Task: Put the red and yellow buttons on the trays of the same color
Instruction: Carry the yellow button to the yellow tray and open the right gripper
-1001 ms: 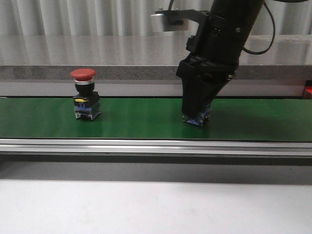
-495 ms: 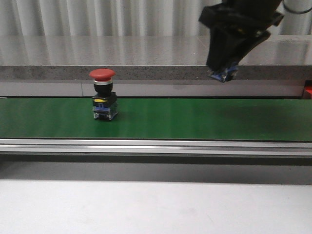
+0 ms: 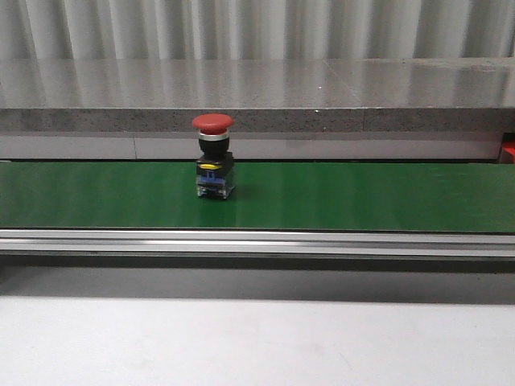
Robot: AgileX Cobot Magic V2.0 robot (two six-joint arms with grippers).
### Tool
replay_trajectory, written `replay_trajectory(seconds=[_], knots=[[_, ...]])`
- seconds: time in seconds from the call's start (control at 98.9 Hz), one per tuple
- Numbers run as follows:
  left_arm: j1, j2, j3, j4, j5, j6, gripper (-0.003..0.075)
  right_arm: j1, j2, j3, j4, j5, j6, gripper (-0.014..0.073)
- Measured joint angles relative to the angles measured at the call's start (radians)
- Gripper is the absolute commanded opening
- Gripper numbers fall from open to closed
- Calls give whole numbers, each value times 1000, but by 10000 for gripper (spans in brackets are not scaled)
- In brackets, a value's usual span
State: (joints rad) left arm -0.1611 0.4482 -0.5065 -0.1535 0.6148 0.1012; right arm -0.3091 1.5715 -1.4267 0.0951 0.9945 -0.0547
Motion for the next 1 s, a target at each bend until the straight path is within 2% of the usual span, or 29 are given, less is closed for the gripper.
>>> replay_trajectory(seconds=[0.212, 0.344, 0.475, 0.617, 1.001], knots=[[0, 0, 0, 0, 0, 0, -6, -172, 0, 79, -95, -41, 131, 79], [0, 0, 0, 0, 0, 0, -6, -263, 0, 145, -165, -104, 212, 79], [0, 0, 0, 0, 0, 0, -6, -333, 4, 201, -181, -182, 260, 79], [0, 0, 0, 0, 0, 0, -6, -370, 38, 244, -182, -262, 280, 79], [0, 0, 0, 0, 0, 0, -6, -370, 205, 259, -135, -398, 287, 79]])
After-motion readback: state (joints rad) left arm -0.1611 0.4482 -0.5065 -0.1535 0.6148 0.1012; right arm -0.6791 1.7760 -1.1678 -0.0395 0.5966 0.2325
